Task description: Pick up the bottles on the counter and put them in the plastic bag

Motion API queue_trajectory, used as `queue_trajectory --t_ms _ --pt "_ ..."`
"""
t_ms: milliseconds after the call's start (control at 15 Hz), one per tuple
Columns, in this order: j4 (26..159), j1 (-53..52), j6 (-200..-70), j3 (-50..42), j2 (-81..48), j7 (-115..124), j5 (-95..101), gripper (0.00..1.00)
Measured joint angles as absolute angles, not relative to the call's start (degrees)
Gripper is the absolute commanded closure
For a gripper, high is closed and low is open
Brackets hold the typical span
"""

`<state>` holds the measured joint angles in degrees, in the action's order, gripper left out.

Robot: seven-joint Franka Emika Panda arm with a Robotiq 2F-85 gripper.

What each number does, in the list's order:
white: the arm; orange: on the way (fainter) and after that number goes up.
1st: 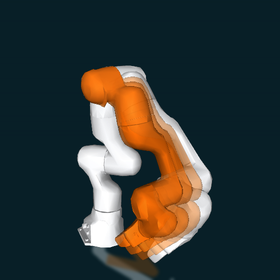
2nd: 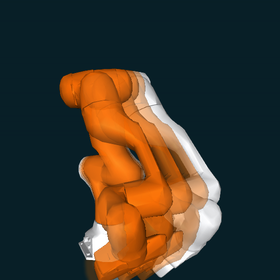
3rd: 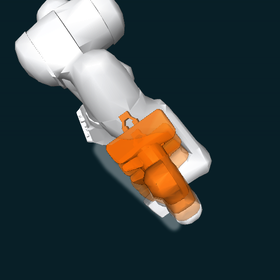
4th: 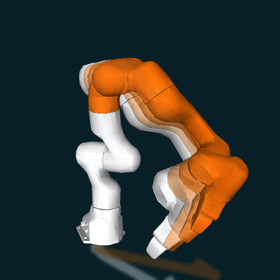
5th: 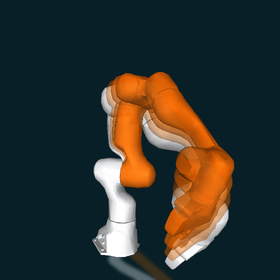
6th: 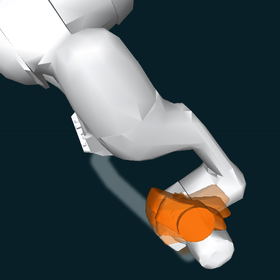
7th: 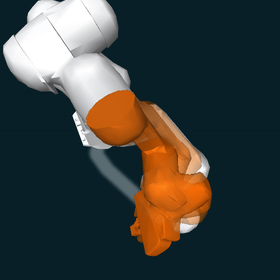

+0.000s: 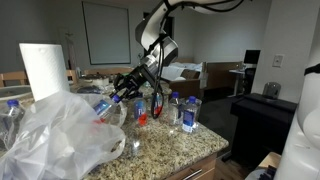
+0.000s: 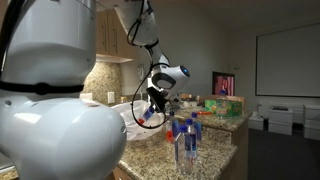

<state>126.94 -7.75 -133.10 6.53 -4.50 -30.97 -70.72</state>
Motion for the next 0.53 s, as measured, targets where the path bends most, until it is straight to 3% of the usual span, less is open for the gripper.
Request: queue_trajectory --t_ms 533 --pt "126.95 -11.01 -137.25 10.46 -6.76 -30.88 -74.76 0.91"
